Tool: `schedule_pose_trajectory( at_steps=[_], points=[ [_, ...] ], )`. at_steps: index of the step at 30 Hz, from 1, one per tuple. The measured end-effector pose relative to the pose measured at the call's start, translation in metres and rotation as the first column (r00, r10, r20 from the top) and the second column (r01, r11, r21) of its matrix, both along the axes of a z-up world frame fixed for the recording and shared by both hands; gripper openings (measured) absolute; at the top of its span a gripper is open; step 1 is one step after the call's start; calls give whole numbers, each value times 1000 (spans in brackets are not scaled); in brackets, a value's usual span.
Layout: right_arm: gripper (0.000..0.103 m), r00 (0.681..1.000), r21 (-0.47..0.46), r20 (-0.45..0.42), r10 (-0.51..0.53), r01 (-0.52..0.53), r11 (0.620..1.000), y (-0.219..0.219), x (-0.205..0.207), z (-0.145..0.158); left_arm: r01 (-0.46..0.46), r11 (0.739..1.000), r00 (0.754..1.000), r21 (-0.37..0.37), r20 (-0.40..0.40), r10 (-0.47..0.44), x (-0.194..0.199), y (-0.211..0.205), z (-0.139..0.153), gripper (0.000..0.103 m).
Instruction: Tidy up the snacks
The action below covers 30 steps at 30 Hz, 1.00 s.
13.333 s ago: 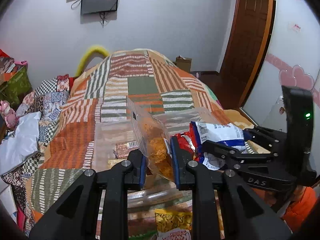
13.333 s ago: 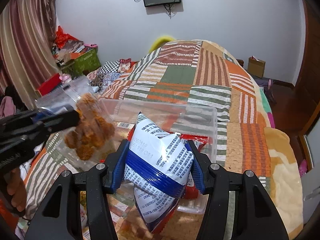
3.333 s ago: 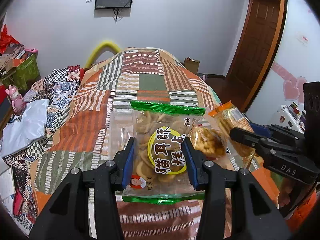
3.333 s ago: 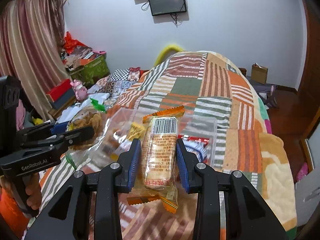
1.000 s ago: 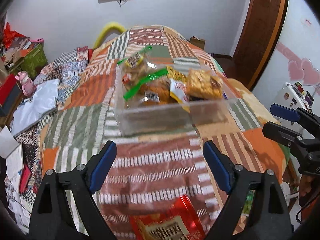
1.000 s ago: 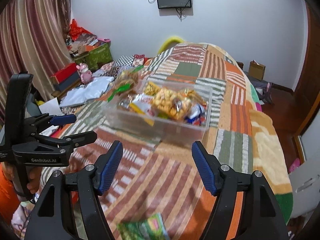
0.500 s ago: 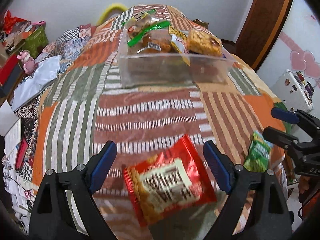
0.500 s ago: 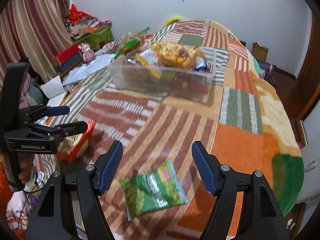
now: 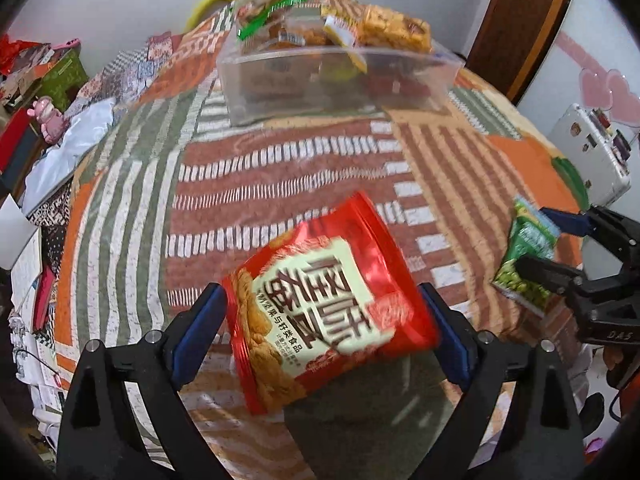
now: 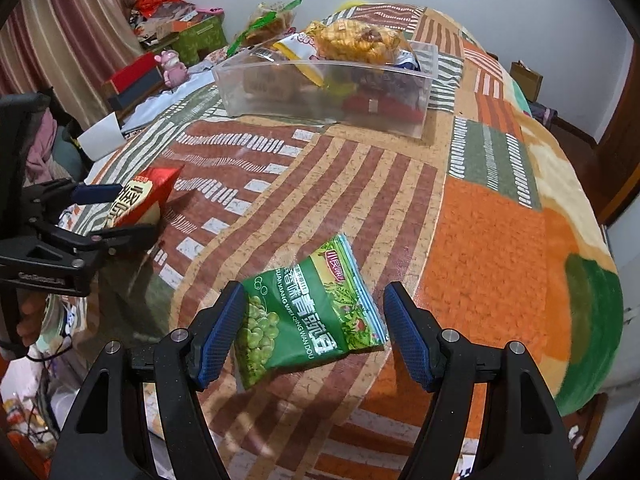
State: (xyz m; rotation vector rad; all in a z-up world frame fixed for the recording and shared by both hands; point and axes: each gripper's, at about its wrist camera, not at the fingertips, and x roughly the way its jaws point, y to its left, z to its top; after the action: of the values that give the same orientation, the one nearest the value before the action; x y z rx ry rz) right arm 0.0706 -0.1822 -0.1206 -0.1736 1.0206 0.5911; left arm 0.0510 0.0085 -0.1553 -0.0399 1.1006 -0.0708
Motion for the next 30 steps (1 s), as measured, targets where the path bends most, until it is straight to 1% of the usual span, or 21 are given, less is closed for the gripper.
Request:
schedule_pose_trajectory(
  at_steps=[2, 4, 5, 6, 8, 9, 10, 14, 16, 18, 21, 23, 25, 27, 30],
  points=[
    [68, 1000, 3, 4, 4, -4, 1000, 1, -1, 0, -4, 1000, 1000, -21, -20, 4, 1, 2, -8, 95],
    [67, 1000, 5, 10, 10, -10, 1000, 1, -1, -1, -15, 999, 1000, -44, -12, 14, 2, 5, -9, 94],
    [60, 1000, 9, 14, 14, -14, 1000, 2, -1, 0, -16, 999, 1000, -48, -9, 16, 2, 5, -9, 94],
    [57, 1000, 14, 13, 22, -22, 1000, 3, -1, 0, -16, 999, 1000, -50, -3, 16, 3, 6, -9, 93],
    [46, 999, 7, 26, 19, -19, 1000, 4, -1, 2, -20, 999, 1000, -45, 12, 20, 4, 6, -6, 86],
    [44, 999, 9, 26, 20, -20, 1000, 4, -1, 2, -21, 999, 1000, -34, 23, 22, 4, 5, -4, 84],
    [38, 1000, 16, 23, 20, -20, 1000, 3, 0, 3, -19, 999, 999, -29, 31, 20, 4, 5, -3, 78],
    [27, 1000, 36, 20, 14, -14, 999, -1, 4, 6, -7, 1000, 998, 11, 69, 6, 5, 1, 5, 70],
    [25, 1000, 45, 19, 13, -14, 999, -2, 5, 8, 2, 1000, 996, 30, 88, -5, 4, -2, 9, 66],
    [25, 1000, 47, 20, 9, -10, 999, -2, 6, 9, 8, 999, 995, 39, 98, -12, 4, -3, 12, 64],
    [28, 1000, 36, 8, 12, -13, 999, -2, 7, 9, 14, 999, 995, 37, 95, -17, 5, -3, 13, 64],
    [45, 999, 33, -25, 25, -24, 999, -1, 7, 6, 19, 999, 996, 41, 92, -23, 5, -4, 11, 64],
    [48, 999, 31, -23, 39, -38, 999, -2, 4, 2, 26, 999, 996, 48, 88, -30, 5, -5, 10, 65],
    [49, 999, 22, -9, 49, -49, 999, -1, 1, 1, 33, 998, 996, 56, 81, -38, 4, -7, 7, 68],
    [50, 999, 32, -12, 52, -51, 998, -2, 0, -2, 28, 999, 999, 35, 44, -30, 7, -5, -2, 78]
  ],
)
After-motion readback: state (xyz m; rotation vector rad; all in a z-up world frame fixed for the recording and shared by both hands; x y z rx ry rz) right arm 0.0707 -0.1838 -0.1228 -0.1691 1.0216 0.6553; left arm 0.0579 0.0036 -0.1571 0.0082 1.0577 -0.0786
